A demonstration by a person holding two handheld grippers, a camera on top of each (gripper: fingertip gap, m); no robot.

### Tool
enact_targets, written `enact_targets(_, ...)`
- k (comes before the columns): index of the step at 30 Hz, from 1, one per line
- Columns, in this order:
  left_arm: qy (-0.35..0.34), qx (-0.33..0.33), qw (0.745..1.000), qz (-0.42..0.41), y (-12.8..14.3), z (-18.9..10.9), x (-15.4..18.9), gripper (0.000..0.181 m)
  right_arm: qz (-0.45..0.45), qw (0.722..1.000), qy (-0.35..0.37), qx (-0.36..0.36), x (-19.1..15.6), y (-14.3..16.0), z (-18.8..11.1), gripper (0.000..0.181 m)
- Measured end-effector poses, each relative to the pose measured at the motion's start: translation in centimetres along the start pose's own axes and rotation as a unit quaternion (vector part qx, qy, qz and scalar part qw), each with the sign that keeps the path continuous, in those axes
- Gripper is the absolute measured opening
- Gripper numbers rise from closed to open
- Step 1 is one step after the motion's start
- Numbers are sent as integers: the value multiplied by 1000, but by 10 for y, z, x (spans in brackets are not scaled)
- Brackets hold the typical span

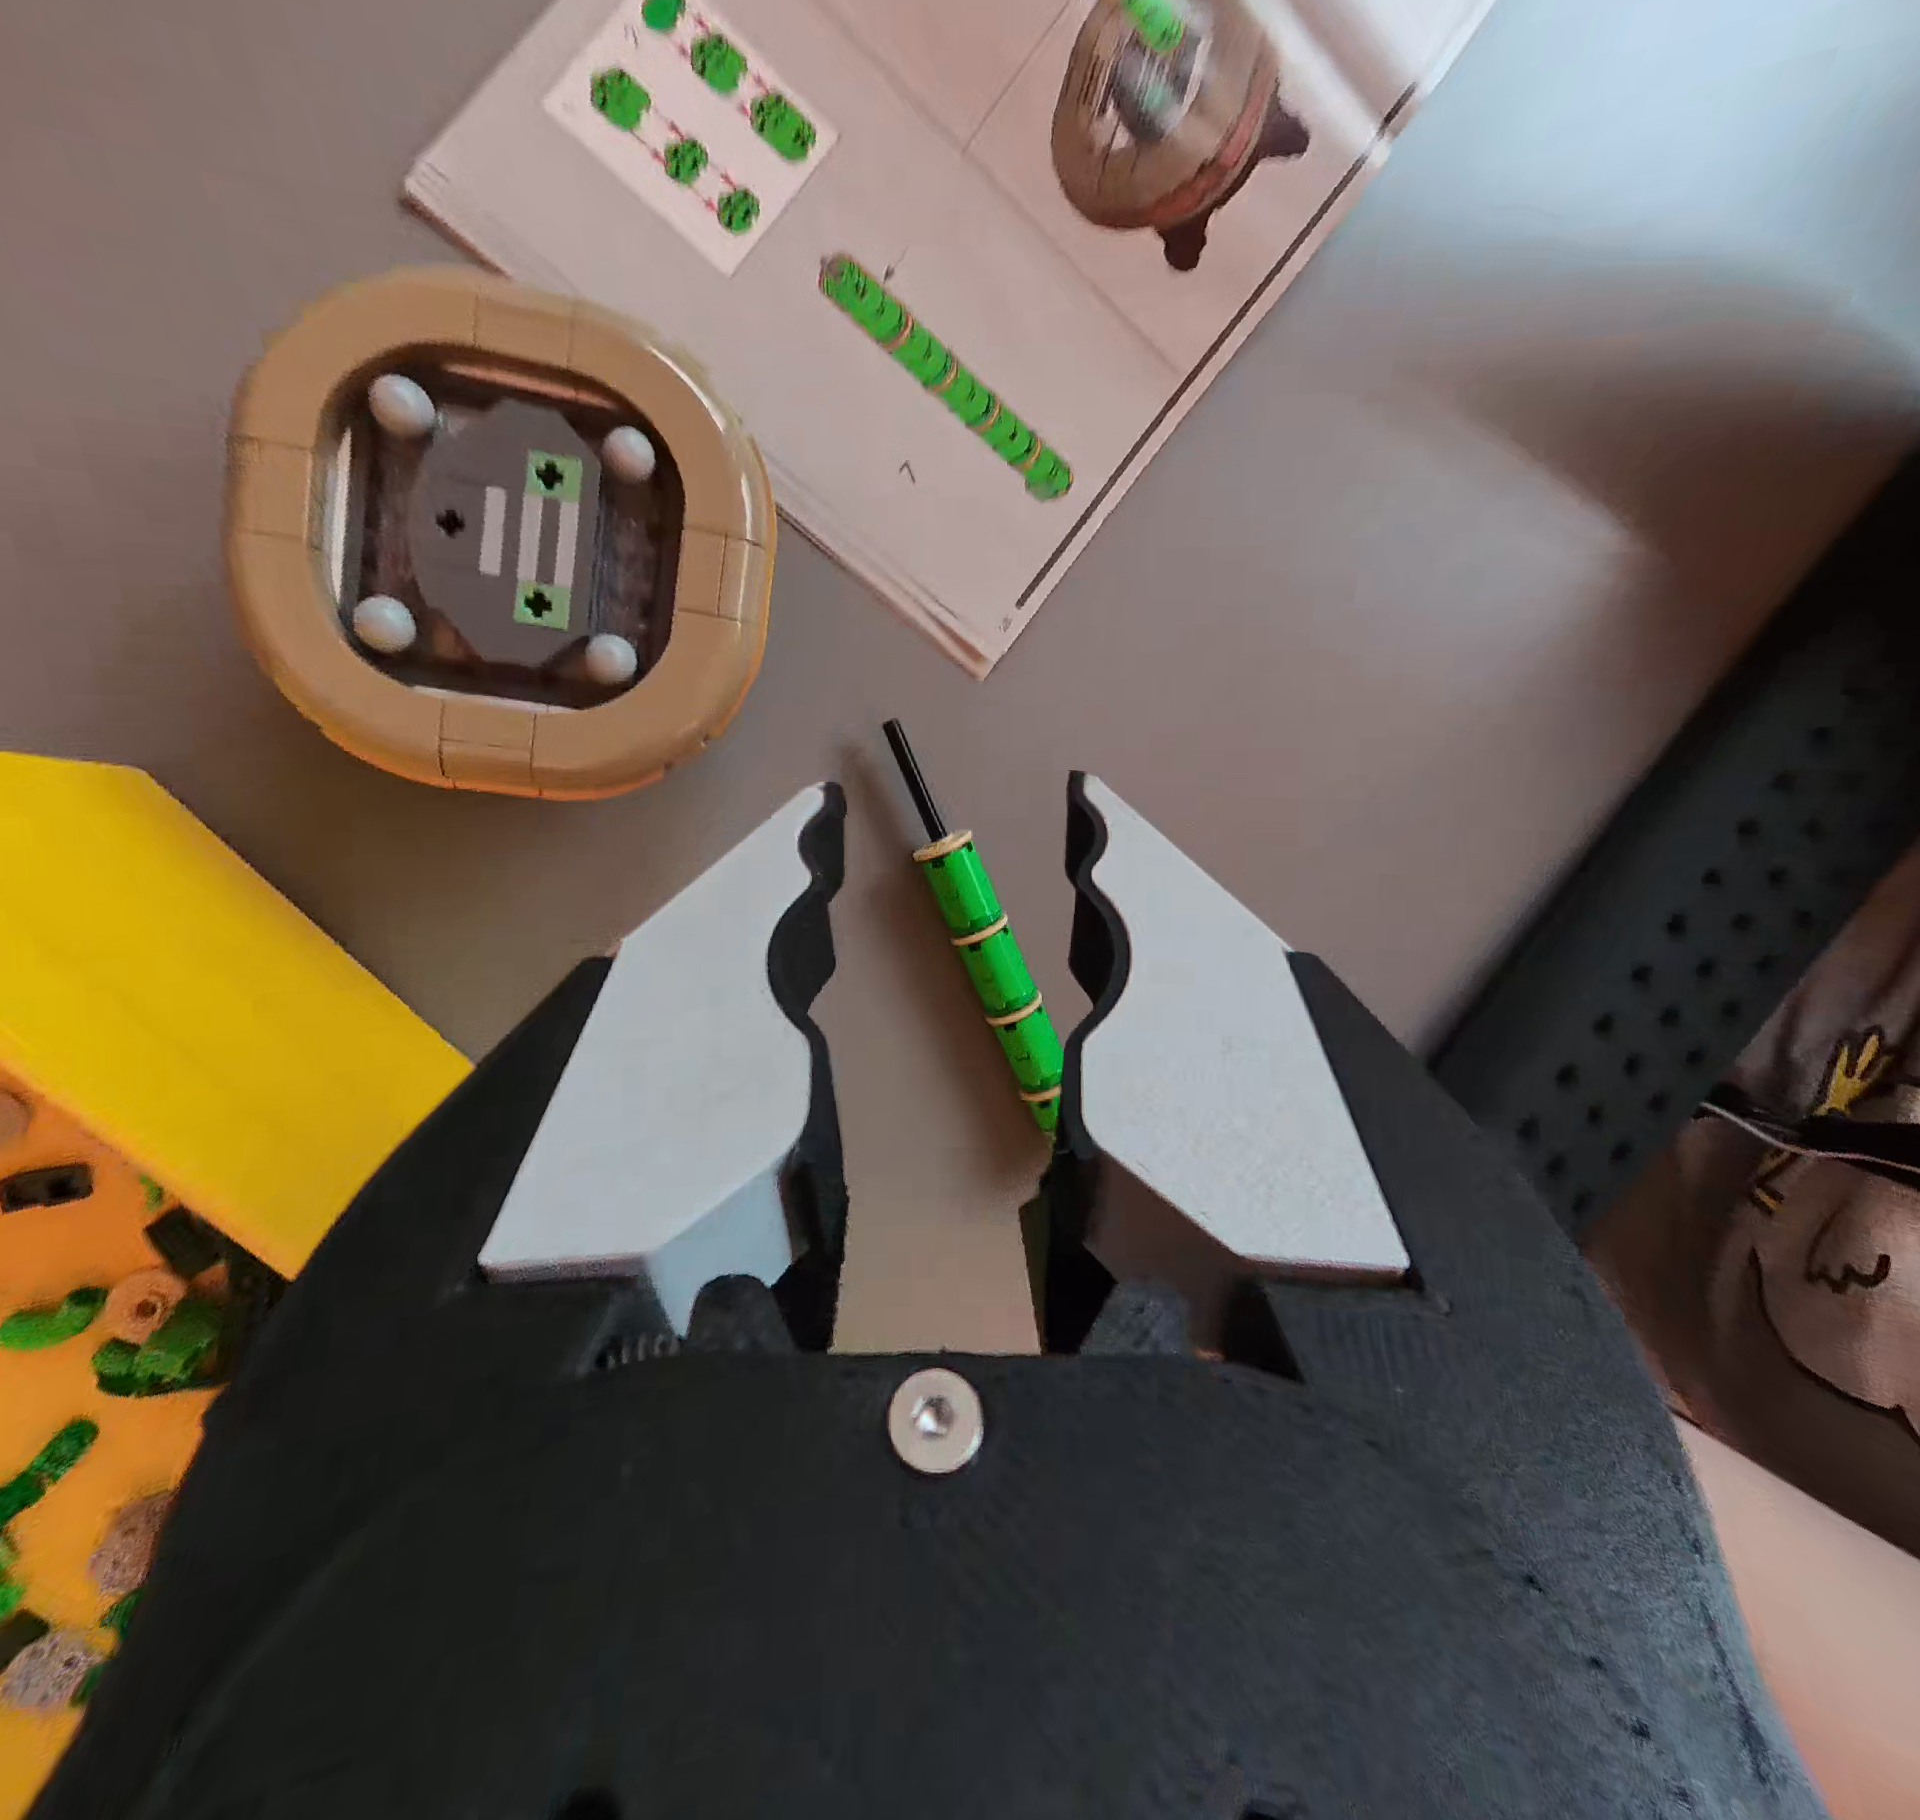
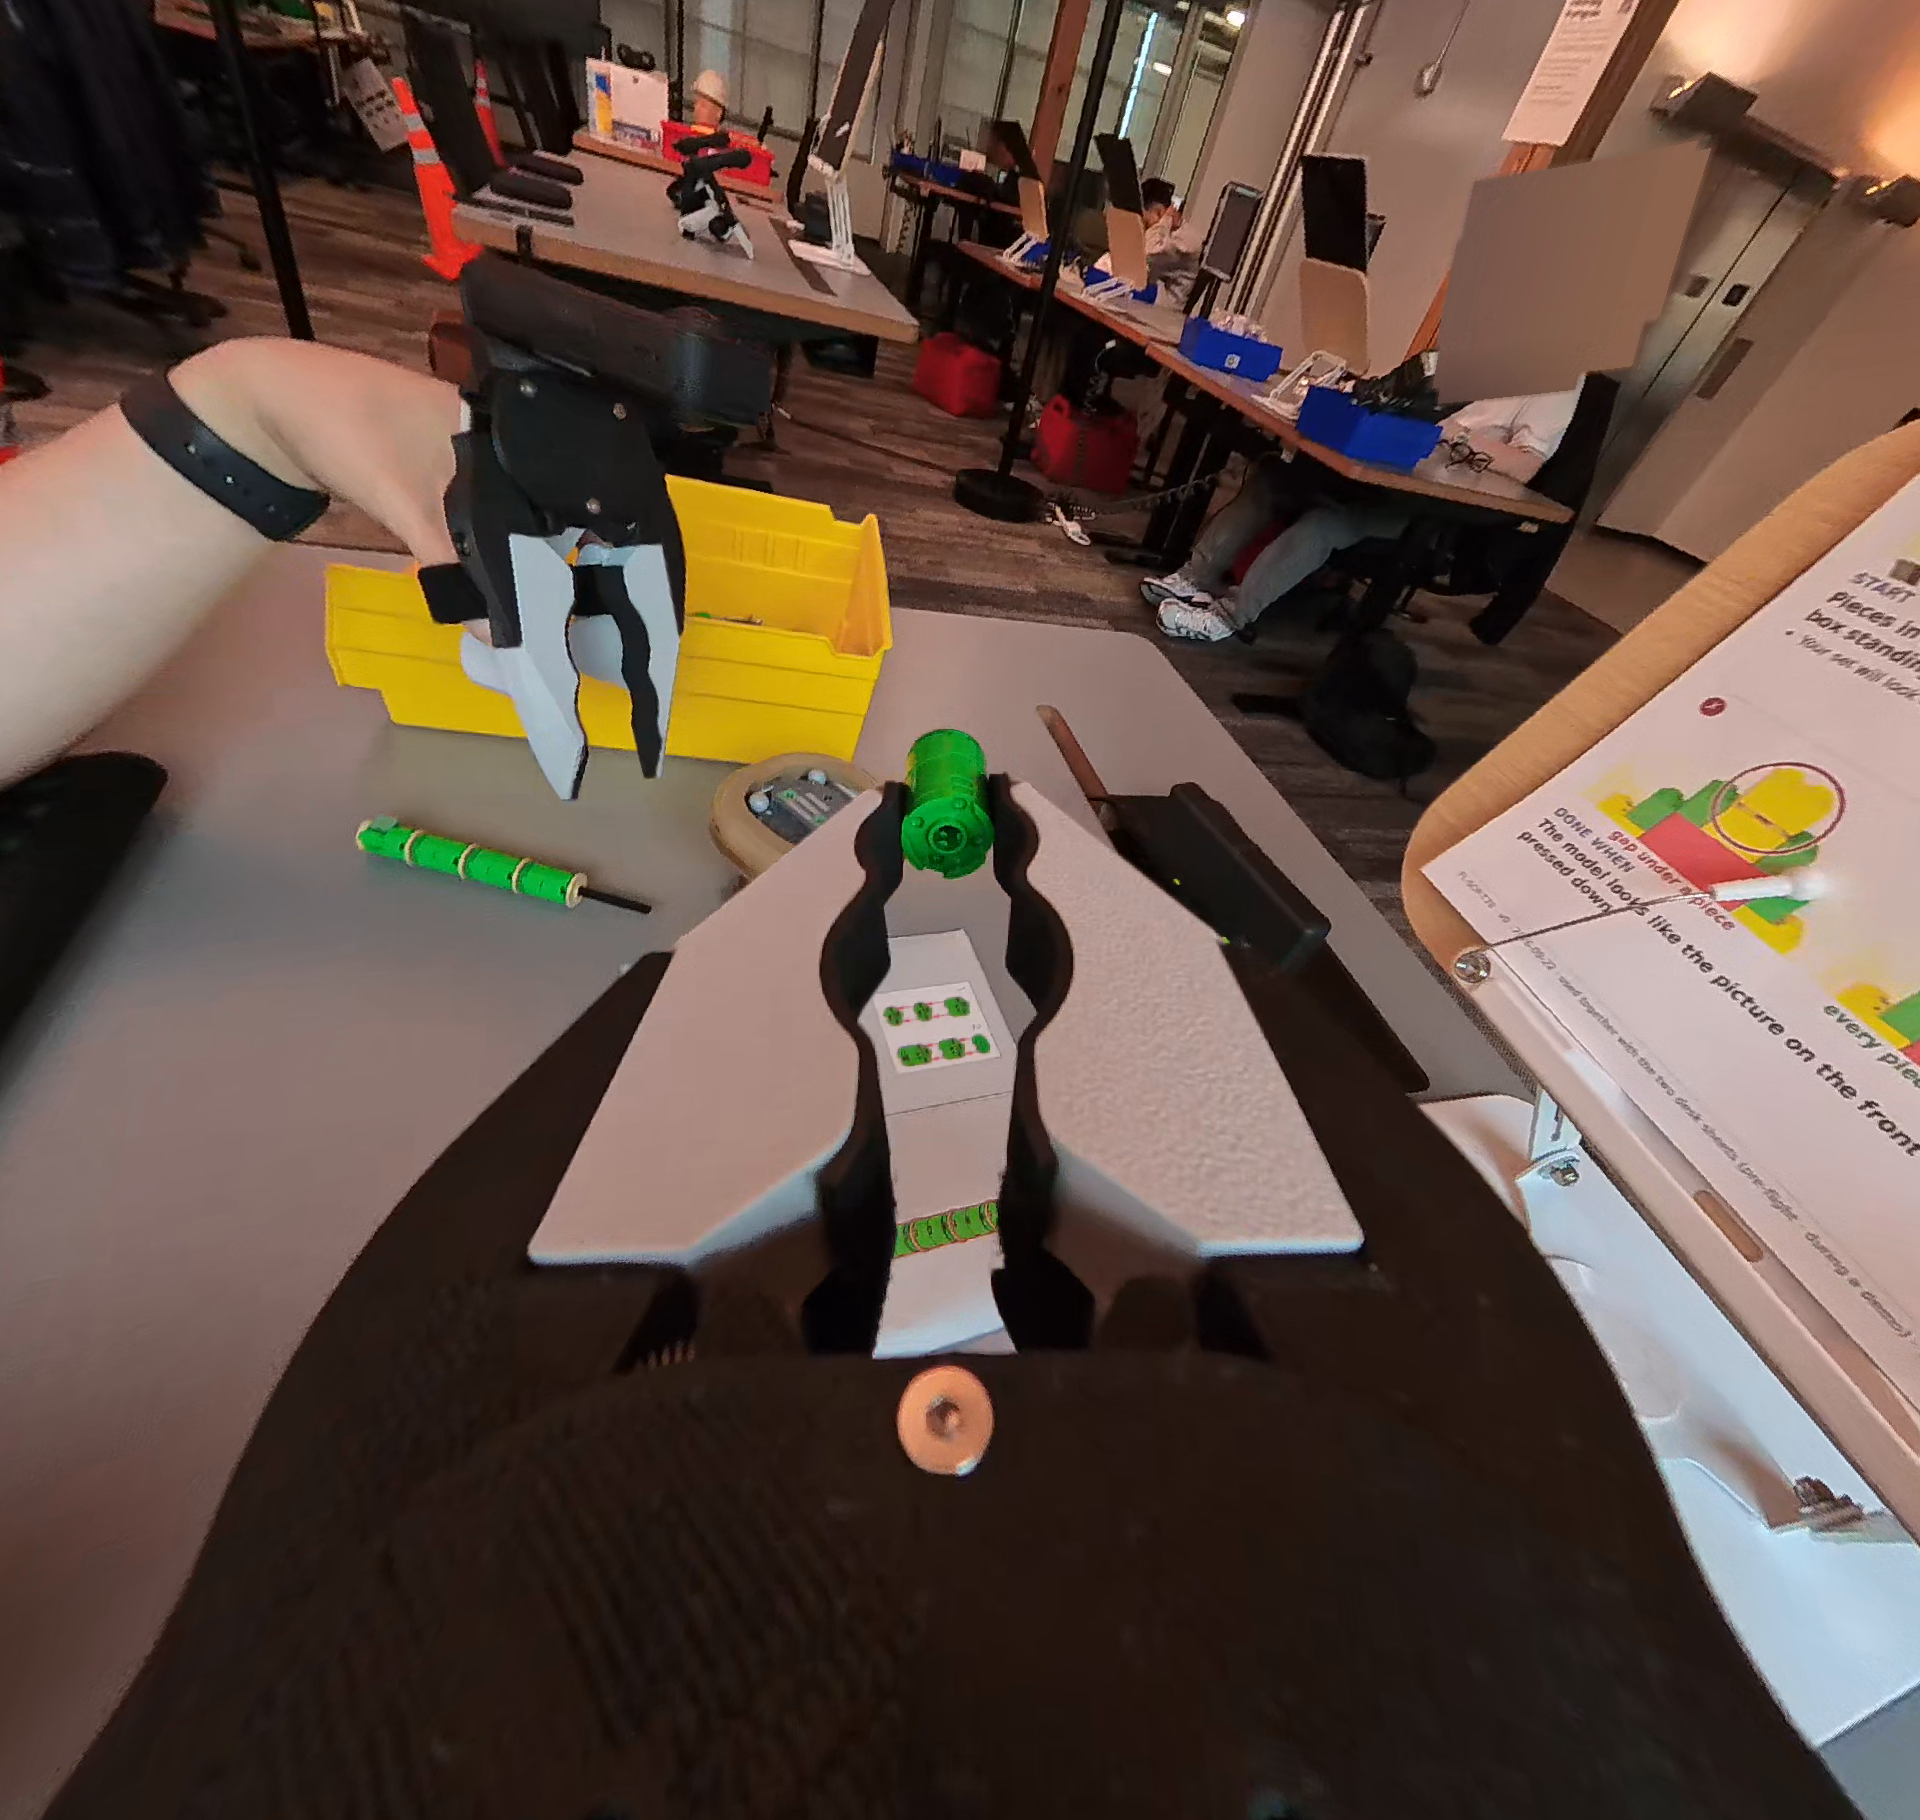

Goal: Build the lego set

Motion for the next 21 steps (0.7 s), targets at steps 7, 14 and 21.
enact_targets(7,41,37,998,-3,6,-1,18,42,2,1000,-16,-3,0,-1,-8,16)
enact_targets(14,-23,170,985,-27,38,-16,35,54,1,1000,-1,0,6,-2,-20,16)
enact_targets(21,-112,186,973,-73,71,0,35,58,-5,1000,-4,4,4,-5,-22,16)
Point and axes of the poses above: each gripper's, where its closed fingertips meet, z out along the fingers, y out of its underside, x = y × z across the jaws, the point moved 8 cm from there along -z, back along the fingers, and after that the axes turned 6 degrees about y, right-handed, at the moved point
